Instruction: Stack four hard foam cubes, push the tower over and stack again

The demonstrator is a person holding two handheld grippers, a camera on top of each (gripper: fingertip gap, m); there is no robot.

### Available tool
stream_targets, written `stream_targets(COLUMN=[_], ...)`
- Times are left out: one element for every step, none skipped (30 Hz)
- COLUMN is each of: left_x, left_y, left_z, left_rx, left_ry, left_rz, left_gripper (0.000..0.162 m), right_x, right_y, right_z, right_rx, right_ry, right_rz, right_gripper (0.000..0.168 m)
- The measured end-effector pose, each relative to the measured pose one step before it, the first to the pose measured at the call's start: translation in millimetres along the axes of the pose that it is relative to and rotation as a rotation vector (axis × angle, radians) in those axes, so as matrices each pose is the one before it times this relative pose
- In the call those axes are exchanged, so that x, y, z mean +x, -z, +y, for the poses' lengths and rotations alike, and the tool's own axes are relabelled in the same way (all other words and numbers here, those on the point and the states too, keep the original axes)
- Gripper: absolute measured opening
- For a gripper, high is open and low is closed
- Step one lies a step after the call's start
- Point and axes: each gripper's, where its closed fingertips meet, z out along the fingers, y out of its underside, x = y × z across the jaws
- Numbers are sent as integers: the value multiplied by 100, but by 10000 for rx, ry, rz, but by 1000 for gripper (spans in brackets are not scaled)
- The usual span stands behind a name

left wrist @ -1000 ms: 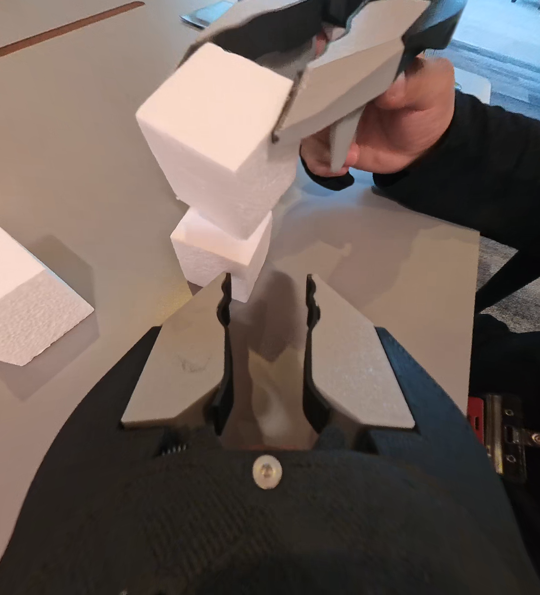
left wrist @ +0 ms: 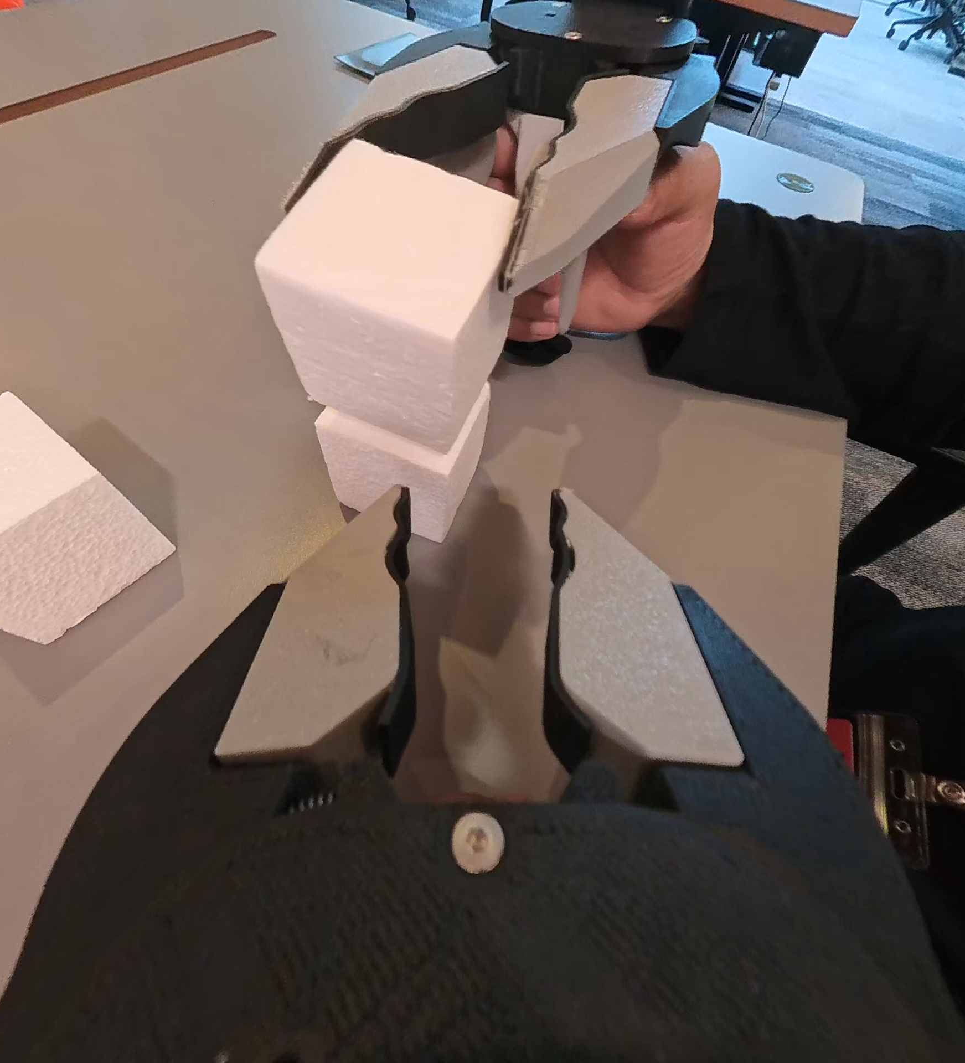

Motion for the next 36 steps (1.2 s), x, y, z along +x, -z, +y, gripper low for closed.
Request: stream_targets(left_x=[1,5,5,-5,-4,-2,1,-4,0,5,-5,8,-7,-1,-1,-3,1,3,2,-3,3,3,2,-4,2,-1,8,-4,-11,-1,5,23,72,99,119,121], left_y=[-10,1,-3,-2,6,6,-3,9,7,14,4,2,-7,1,3,0,1,10,-5,4,-3,-2,-5,-13,4,-7,-2,-2,-7,-6,-6,-23,-22,-38,-38,-54], left_z=[5,8,0,-4,0,-1,-6,-13,-5,-14,-4,4,9,2,6,0,-4,2,-4,1,0,14,1,10,7,-2,2,13,3,7,25,50,71,72,83,79], left_rx=[-8,-6,0,3,2,3,4,5,8,11,5,-3,-2,-1,-4,0,5,3,0,-1,-2,-4,-3,-6,-5,-1,-1,-3,-7,-7,-11,-32,-47,-50,-57,-60], left_ry=[-8,-6,-5,-4,1,3,3,1,-1,-3,-1,5,4,0,0,-1,-3,1,7,7,2,2,1,1,0,-3,-3,0,1,-6,-12,-15,-31,-63,-89,-104], left_rz=[-3,-3,-4,-2,0,1,-1,0,-2,-4,1,4,0,-1,-1,-2,-4,-1,4,4,7,2,-3,-1,1,-3,-3,-2,-6,-11,-19,-10,4,5,-3,-11], left_gripper=[47,47,47,47,47,47,47,47,47,47,47,47,47,47,47,48,48,48,48,48,48,48,48,48,48,48,48,48,48,48,48,48,48,47,46,46], right_x=[43,63,34,52,2,-37,-16,-13,-16,25,67,41,-5,4,10,-27,-56,-72,-55,-12,34,4,27,27,34,73,61,-40,-7,28,86,65,-36,6,56,27], right_y=[-16,-34,-32,-42,-56,-53,-51,-15,12,34,20,-10,-16,-40,-37,-33,-32,-22,11,25,28,44,35,44,60,82,88,99,107,123,136,151,154,172,176,171], right_z=[26,55,65,84,96,90,63,33,24,40,68,100,67,33,49,85,103,65,27,8,8,5,-20,-32,-92,-127,-182,-257,-264,-248,-181,-102,-64,-58,-71,-127], right_rx=[-19,-39,-45,-59,-68,-72,-46,-23,-17,-30,-52,-68,-50,-32,-37,-61,-75,-47,-19,-5,-6,-2,9,21,45,58,69,83,68,45,14,-25,-27,-26,-2,39], right_ry=[0,18,22,27,24,24,18,13,0,-16,-21,-10,10,19,24,32,38,27,9,-14,-30,-22,-5,14,17,11,2,-4,-4,3,-6,6,82,165,198,141], right_rz=[29,46,37,46,18,-8,3,-4,-12,5,29,16,2,18,20,10,-14,-26,-30,-15,12,-5,18,31,38,78,76,46,106,177,277,316,280,315,293,193], right_gripper=[56,56,56,56,56,56,56,56,56,56,56,56,56,56,56,56,56,56,57,56,56,56,56,56,56,56,56,56,56,56,56,56,55,55,56,56])
